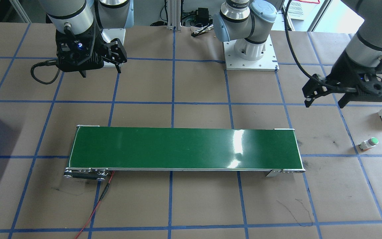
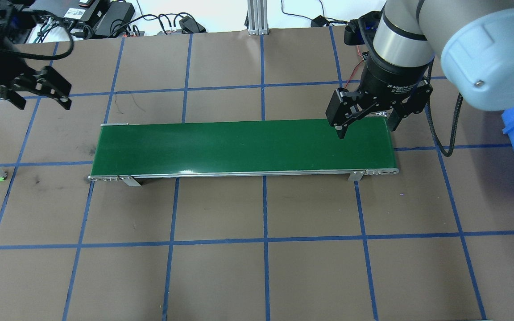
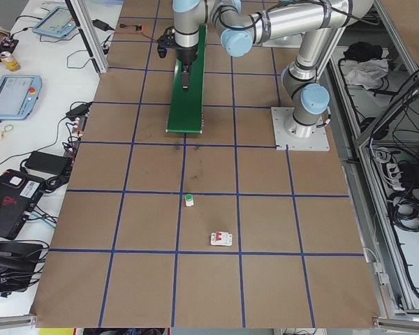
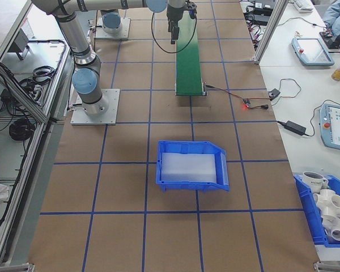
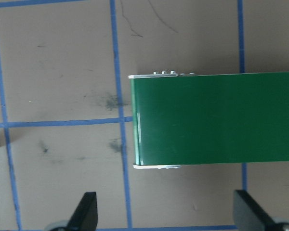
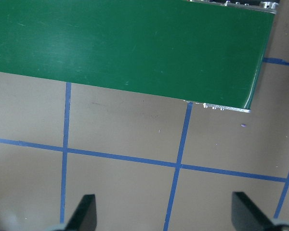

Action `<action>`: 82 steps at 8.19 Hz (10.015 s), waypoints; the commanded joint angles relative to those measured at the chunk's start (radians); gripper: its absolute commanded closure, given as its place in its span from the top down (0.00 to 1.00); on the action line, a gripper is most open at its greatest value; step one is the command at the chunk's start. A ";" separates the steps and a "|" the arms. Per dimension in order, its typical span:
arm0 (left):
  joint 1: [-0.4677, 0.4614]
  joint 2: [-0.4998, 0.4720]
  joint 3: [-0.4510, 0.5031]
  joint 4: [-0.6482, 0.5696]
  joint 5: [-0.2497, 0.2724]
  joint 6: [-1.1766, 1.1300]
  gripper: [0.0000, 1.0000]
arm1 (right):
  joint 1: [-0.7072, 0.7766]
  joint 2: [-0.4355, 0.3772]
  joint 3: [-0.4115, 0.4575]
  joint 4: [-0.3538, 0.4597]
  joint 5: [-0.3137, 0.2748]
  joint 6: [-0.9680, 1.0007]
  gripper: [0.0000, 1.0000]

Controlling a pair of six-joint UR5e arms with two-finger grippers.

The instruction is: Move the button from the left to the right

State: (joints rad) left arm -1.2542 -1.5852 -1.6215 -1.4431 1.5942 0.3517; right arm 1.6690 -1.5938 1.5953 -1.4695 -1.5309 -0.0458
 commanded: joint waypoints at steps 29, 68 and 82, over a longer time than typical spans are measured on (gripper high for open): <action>0.172 -0.256 -0.003 0.207 0.033 0.162 0.00 | -0.002 0.002 0.000 0.000 -0.009 -0.019 1.00; -0.136 0.062 -0.138 0.024 0.021 -0.240 1.00 | -0.050 0.140 0.109 -0.279 0.115 0.064 0.99; -0.134 0.079 -0.140 0.010 0.035 -0.240 1.00 | -0.052 0.230 0.120 -0.503 0.218 -0.037 0.99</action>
State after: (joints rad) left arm -1.3883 -1.4972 -1.7607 -1.4344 1.6174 0.1165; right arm 1.6168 -1.3829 1.7062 -1.9762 -1.3421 -0.0881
